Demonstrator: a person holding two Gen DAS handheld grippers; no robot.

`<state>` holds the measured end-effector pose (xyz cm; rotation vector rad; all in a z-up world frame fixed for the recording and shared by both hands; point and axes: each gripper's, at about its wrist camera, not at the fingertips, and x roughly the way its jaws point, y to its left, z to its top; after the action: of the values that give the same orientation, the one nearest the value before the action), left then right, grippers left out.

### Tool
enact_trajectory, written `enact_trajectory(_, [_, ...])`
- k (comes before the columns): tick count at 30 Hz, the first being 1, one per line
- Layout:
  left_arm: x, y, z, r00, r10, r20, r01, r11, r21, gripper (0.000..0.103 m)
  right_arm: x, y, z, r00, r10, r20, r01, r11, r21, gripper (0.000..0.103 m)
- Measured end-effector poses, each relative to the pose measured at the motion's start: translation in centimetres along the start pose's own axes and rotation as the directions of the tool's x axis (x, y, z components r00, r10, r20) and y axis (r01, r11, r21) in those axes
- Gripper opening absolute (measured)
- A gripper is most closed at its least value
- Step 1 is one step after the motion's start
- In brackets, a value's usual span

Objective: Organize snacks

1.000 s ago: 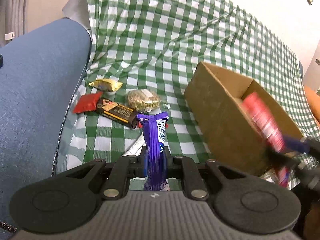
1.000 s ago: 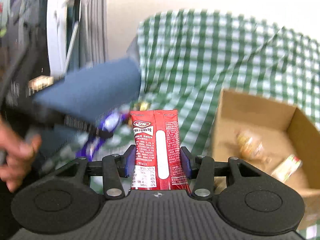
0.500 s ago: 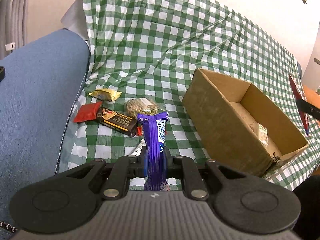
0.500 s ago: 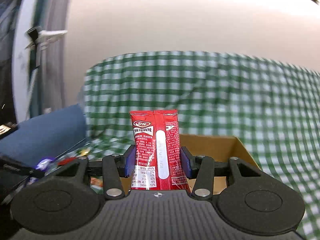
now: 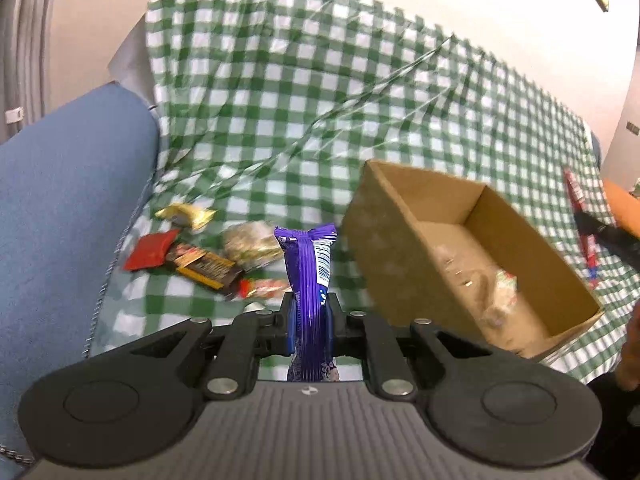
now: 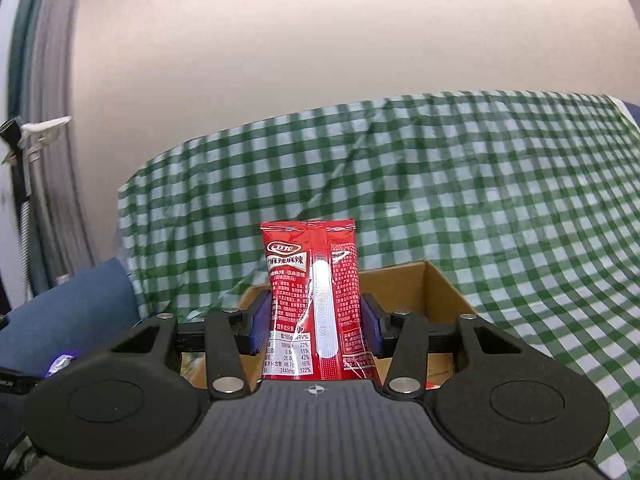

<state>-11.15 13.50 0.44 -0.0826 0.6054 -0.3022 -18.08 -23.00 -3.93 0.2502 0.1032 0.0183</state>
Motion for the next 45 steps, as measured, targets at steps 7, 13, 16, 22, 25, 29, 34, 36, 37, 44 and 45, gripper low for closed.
enact_trajectory(7, [-0.5, -5.5, 3.0, 0.997, -0.062, 0.052, 0.061, 0.998, 0.013, 0.015, 0.8, -2.1, -0.1, 0.997, -0.08, -0.024, 0.081, 0.994, 0.077, 0.048])
enact_trajectory(13, [-0.4, -10.3, 5.3, 0.99, -0.115, 0.084, 0.112, 0.993, 0.042, 0.015, 2.2, -2.2, -0.4, 0.987, -0.137, -0.082, 0.142, 0.988, 0.061, 0.048])
enact_trajectory(16, [-0.1, -12.7, 6.1, 0.987, -0.138, 0.088, 0.132, 0.989, 0.07, 0.015, 2.4, -2.1, -0.5, 0.984, -0.151, -0.096, 0.157, 0.986, 0.05, 0.048])
enact_trajectory(22, [0.6, -16.3, 7.1, 0.981, -0.172, 0.095, 0.162, 0.981, 0.106, 0.015, 2.3, -2.2, -0.5, 0.983, -0.151, -0.102, 0.157, 0.986, 0.054, 0.048])
enact_trajectory(25, [0.9, -17.5, 7.4, 0.979, -0.181, 0.099, 0.169, 0.979, 0.115, 0.015, 2.3, -2.1, -0.4, 0.984, -0.147, -0.102, 0.153, 0.987, 0.053, 0.048])
enact_trajectory(29, [1.3, -18.6, 7.7, 0.978, -0.187, 0.098, 0.174, 0.977, 0.126, 0.015, 2.2, -2.2, -0.4, 0.985, -0.139, -0.102, 0.146, 0.988, 0.057, 0.048])
enact_trajectory(34, [1.6, -19.5, 7.9, 0.978, -0.188, 0.094, 0.175, 0.975, 0.136, 0.015, 2.0, -2.4, -0.3, 0.986, -0.133, -0.103, 0.14, 0.988, 0.067, 0.048])
enact_trajectory(36, [1.6, -19.6, 7.9, 0.977, -0.189, 0.094, 0.175, 0.975, 0.138, 0.015, 2.0, -2.4, -0.3, 0.986, -0.13, -0.102, 0.137, 0.988, 0.067, 0.048])
enact_trajectory(37, [1.7, -19.7, 7.9, 0.977, -0.19, 0.094, 0.176, 0.974, 0.14, 0.015, 2.0, -2.4, -0.3, 0.986, -0.129, -0.102, 0.136, 0.988, 0.067, 0.048])
enact_trajectory(44, [1.9, -20.2, 7.8, 0.976, -0.195, 0.093, 0.181, 0.973, 0.147, 0.015, 1.9, -2.5, -0.3, 0.987, -0.124, -0.1, 0.132, 0.988, 0.076, 0.048])
enact_trajectory(45, [1.9, -20.1, 7.8, 0.976, -0.196, 0.091, 0.181, 0.972, 0.148, 0.015, 1.9, -2.5, -0.3, 0.987, -0.124, -0.1, 0.132, 0.988, 0.076, 0.048])
